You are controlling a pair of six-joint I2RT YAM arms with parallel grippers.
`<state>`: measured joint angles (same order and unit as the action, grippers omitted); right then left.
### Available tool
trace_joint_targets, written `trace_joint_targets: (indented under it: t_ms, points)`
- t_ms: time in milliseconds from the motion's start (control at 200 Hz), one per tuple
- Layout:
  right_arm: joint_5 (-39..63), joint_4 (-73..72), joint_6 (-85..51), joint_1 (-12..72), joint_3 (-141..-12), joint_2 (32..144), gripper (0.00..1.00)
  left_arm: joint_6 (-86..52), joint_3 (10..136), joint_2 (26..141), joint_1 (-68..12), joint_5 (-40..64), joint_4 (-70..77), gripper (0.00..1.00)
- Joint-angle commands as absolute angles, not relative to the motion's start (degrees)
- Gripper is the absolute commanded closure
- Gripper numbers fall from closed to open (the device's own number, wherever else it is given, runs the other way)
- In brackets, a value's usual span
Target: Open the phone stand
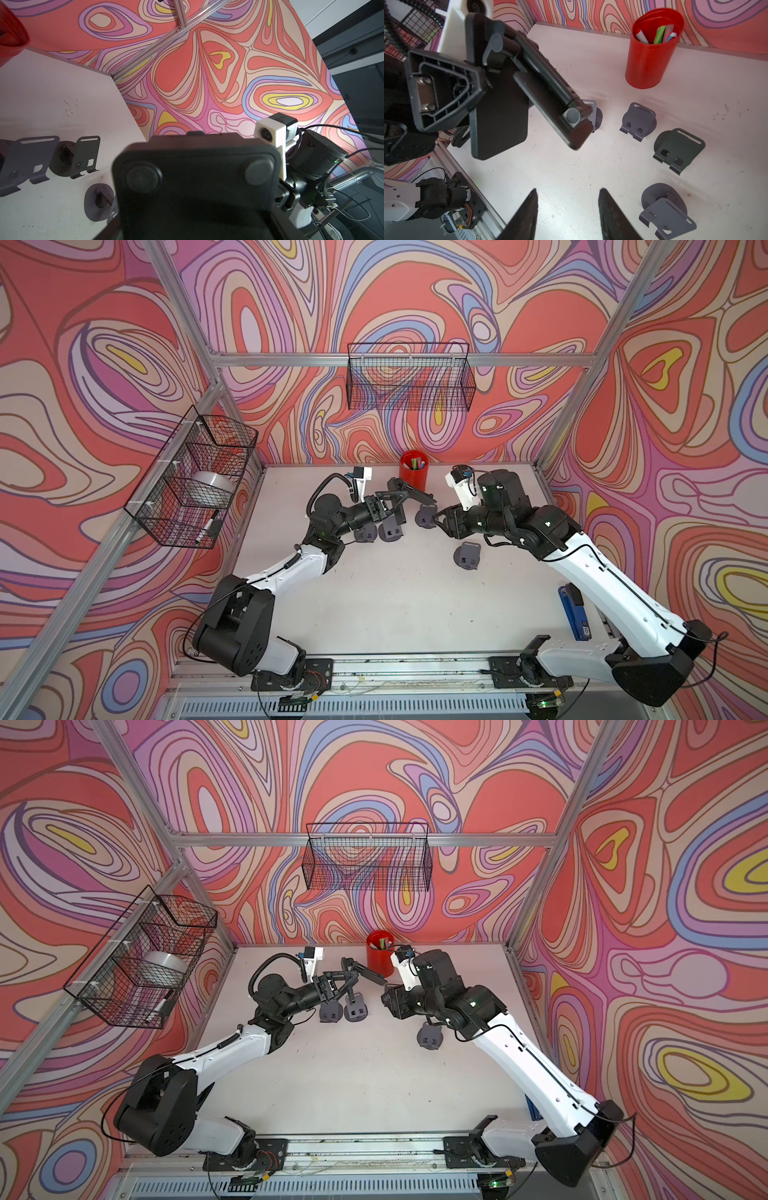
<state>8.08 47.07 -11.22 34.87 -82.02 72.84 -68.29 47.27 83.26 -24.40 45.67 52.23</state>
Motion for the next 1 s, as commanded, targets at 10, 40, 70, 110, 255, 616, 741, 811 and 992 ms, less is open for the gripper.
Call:
trace_joint_targets:
  t_ms: [10, 40, 70, 110, 255, 616, 741, 811, 992]
  points:
    - [5.28, 46.02, -5.21, 35.22, -82.55, 74.62, 0.51, -70.29, 49.72, 83.19, -25.02, 47.76, 57.08, 1.0]
    - [4.93, 45.85, -4.55, 35.2, -82.82, 75.15, 0.51, -70.18, 49.95, 83.1, -25.25, 47.96, 56.45, 1.0]
    - [4.88, 45.6, -3.64, 35.2, -82.96, 75.58, 0.5, -70.14, 50.07, 83.06, -25.43, 48.19, 56.19, 1.0]
    - [4.72, 44.92, -2.69, 35.16, -83.06, 76.01, 0.49, -70.24, 50.26, 83.06, -25.7, 48.5, 56.08, 1.0]
    - [4.31, 42.0, -0.33, 35.18, -83.01, 77.14, 0.48, -71.19, 50.65, 83.45, -26.5, 48.99, 56.66, 1.0]
    - [2.68, 39.37, 1.93, 35.18, -84.6, 78.06, 0.45, -73.27, 50.49, 84.54, -27.14, 50.86, 59.11, 1.0]
    - [3.32, 40.04, 2.45, 35.16, -85.72, 78.52, 0.52, -73.54, 50.09, 85.11, -27.1, 51.28, 59.63, 1.0]
    - [4.58, 40.58, 2.63, 35.22, -86.12, 78.77, 0.59, -73.97, 50.05, 85.53, -27.13, 51.31, 60.56, 1.0]
    - [6.56, 41.42, 2.47, 35.18, -86.92, 79.69, 0.71, -75.53, 50.33, 86.73, -27.11, 51.43, 63.07, 1.0]
